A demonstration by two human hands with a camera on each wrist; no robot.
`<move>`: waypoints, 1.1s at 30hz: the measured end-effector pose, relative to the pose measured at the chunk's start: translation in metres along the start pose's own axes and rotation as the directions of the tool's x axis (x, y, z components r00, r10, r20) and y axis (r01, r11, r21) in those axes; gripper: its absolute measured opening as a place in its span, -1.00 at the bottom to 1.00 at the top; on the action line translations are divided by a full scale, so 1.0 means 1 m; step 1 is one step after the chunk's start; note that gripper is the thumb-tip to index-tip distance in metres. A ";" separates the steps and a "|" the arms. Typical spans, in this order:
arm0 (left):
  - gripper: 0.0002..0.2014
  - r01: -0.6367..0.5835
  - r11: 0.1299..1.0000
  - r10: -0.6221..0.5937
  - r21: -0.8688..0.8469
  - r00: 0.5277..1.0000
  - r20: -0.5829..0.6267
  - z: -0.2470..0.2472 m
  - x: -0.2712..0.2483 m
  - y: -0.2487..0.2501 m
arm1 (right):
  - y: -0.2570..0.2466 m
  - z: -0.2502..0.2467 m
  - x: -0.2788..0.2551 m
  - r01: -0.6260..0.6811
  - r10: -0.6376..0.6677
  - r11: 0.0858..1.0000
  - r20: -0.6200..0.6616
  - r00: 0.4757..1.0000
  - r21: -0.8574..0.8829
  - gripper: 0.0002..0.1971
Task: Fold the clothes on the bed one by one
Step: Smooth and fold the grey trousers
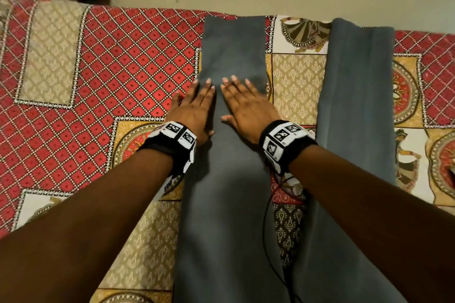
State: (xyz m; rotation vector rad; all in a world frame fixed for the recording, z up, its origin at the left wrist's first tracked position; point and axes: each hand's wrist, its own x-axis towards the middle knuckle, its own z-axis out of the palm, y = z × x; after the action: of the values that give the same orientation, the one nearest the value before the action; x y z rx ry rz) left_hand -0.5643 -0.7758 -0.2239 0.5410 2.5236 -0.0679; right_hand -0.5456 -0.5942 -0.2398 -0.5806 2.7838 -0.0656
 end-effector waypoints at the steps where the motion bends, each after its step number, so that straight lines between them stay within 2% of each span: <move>1: 0.15 -0.013 1.000 0.013 0.011 0.999 0.035 -0.004 0.006 0.000 | 0.004 -0.001 0.007 0.004 -0.004 1.000 0.078 0.997 0.004 -0.11; 4: 0.29 0.003 0.999 -0.007 0.035 0.994 0.109 -0.016 0.025 -0.001 | 0.034 -0.008 0.026 -0.065 0.051 0.996 0.199 0.979 0.066 0.24; 7: 0.39 0.021 1.000 -0.023 0.016 0.996 0.087 -0.022 0.028 -0.003 | 0.054 -0.016 0.041 -0.136 0.122 0.990 0.231 0.965 0.048 0.56; 12: 0.59 0.072 0.996 -0.068 -0.047 0.995 0.079 -0.026 0.029 -0.023 | 0.058 -0.023 0.062 -0.215 0.221 0.975 0.271 0.937 -0.054 0.78; 15: 0.66 0.062 0.998 -0.064 0.017 0.994 0.089 -0.023 0.038 -0.025 | 0.045 -0.029 0.071 -0.116 0.144 0.984 0.229 0.963 -0.133 0.73; 18: 0.70 0.081 0.996 -0.083 0.029 0.994 0.077 -0.018 0.042 -0.022 | 0.035 -0.033 0.081 0.002 0.014 0.997 0.232 0.973 -0.071 0.68; 20: 0.71 0.091 0.996 -0.092 0.012 0.992 0.088 -0.017 0.044 -0.021 | 0.040 -0.032 0.083 -0.061 0.065 0.998 0.235 0.970 -0.024 0.73; 23: 0.70 0.100 0.995 -0.101 0.018 0.992 0.081 -0.018 0.041 -0.022 | 0.050 -0.034 0.078 -0.279 0.272 0.960 0.236 0.933 -0.002 0.81; 25: 0.69 0.113 0.994 -0.113 -0.001 0.990 0.083 -0.020 0.038 -0.023 | 0.053 -0.035 0.071 -0.414 0.389 0.909 0.243 0.889 0.059 0.80; 27: 0.68 0.135 0.990 -0.130 -0.049 0.988 0.086 -0.021 0.034 -0.025 | 0.051 -0.034 0.059 -0.480 0.458 0.869 0.180 0.871 0.115 0.73; 28: 0.68 0.141 0.988 -0.136 -0.059 0.988 0.079 -0.021 0.033 -0.024 | 0.046 -0.031 0.050 -0.480 0.467 0.869 0.118 0.876 0.119 0.66; 30: 0.64 0.130 0.991 -0.129 -0.032 0.991 0.022 -0.017 0.027 -0.020 | 0.027 -0.020 0.027 -0.394 0.397 0.914 -0.008 0.918 0.094 0.48; 31: 0.59 0.098 0.995 -0.098 -0.002 0.995 -0.017 -0.014 0.022 -0.015 | 0.014 -0.013 0.014 -0.327 0.330 0.942 -0.025 0.944 0.078 0.38; 33: 0.41 -0.013 0.998 0.016 0.058 0.998 -0.058 -0.008 0.012 0.000 | -0.006 0.002 -0.011 -0.235 0.233 0.968 0.037 0.972 0.093 0.21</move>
State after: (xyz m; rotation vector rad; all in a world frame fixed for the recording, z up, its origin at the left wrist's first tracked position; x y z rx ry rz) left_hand -0.5773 -0.7699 -0.2239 0.5919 2.5806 -0.1215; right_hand -0.5326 -0.5955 -0.2380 -0.2249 2.7835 -0.1397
